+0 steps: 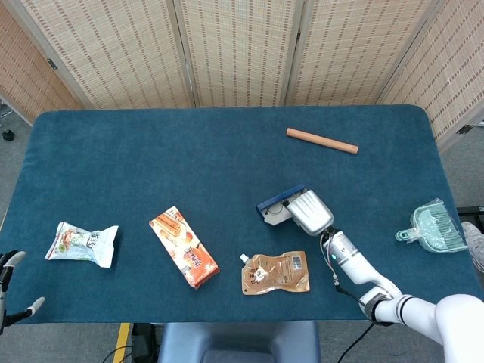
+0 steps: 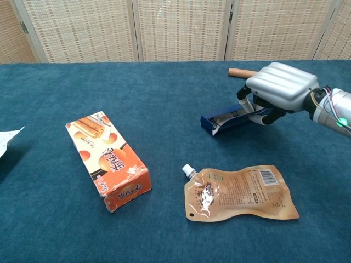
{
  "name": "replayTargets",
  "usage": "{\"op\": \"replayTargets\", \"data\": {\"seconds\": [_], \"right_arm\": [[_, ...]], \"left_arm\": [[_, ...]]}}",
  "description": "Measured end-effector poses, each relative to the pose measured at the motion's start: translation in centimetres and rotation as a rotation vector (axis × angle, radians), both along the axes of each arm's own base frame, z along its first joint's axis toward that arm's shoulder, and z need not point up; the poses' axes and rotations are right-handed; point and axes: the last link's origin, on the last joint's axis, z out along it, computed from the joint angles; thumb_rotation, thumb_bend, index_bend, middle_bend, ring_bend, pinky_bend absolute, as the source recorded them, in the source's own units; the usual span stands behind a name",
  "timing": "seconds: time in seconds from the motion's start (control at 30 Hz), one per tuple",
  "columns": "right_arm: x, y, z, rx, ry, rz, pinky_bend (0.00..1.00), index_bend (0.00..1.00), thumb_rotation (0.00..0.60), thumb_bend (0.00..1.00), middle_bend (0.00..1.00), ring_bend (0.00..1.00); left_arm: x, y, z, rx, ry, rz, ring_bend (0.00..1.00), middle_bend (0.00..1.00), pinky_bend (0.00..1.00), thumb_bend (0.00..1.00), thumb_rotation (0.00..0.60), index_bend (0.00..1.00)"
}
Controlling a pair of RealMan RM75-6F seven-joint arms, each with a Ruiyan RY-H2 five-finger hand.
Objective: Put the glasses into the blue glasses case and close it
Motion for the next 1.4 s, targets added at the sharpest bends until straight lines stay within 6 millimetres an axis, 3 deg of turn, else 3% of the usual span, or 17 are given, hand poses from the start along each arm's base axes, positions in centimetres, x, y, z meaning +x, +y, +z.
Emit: {"op": "replayTargets", "data": {"seconds": [0.47, 0.57, 0.8, 0.93, 1.4], "right_arm": [[3.0, -2.9, -1.2, -0.010, 0.029, 0.002, 1.00, 0.61, 0.600, 0.47, 0.97, 1.00], [3.5, -3.4, -1.5, -0.020, 0.032, 0.002, 1.00, 0.55, 0.600, 0.47, 0.97, 1.00], [4.9, -4.9, -2.7, -0.037, 0.043, -0.015, 1.00, 0.18, 0.600, 0.47, 0.96, 1.00], [5.4, -5.7, -3.7, -0.040, 0.061, -0.043, 1.00, 0.08, 0.600, 0.47, 0.95, 1.00], [5.6, -7.9, -6.1, -0.064, 0.160, -0.127, 1.00, 0.06, 0.600, 0.47, 0.95, 1.00]], "left_arm": [[-0.1, -0.2, 0.1, -0.008, 0.001, 0.018, 0.10, 0.15, 0.26, 0.19, 0.600, 0.17], [-0.1, -0.1, 0.0, -0.010, 0.000, 0.018, 0.10, 0.15, 0.26, 0.19, 0.600, 0.17], [0.0, 0.0, 0.1, -0.010, -0.002, 0.014, 0.10, 0.15, 0.26, 0.19, 0.600, 0.17], [-0.1, -0.2, 0.1, -0.015, -0.003, 0.020, 0.10, 0.15, 0.26, 0.19, 0.600, 0.17], [-0.4, -0.5, 0.3, -0.012, -0.007, 0.033, 0.10, 0.15, 0.26, 0.19, 0.600, 0.17]]}}
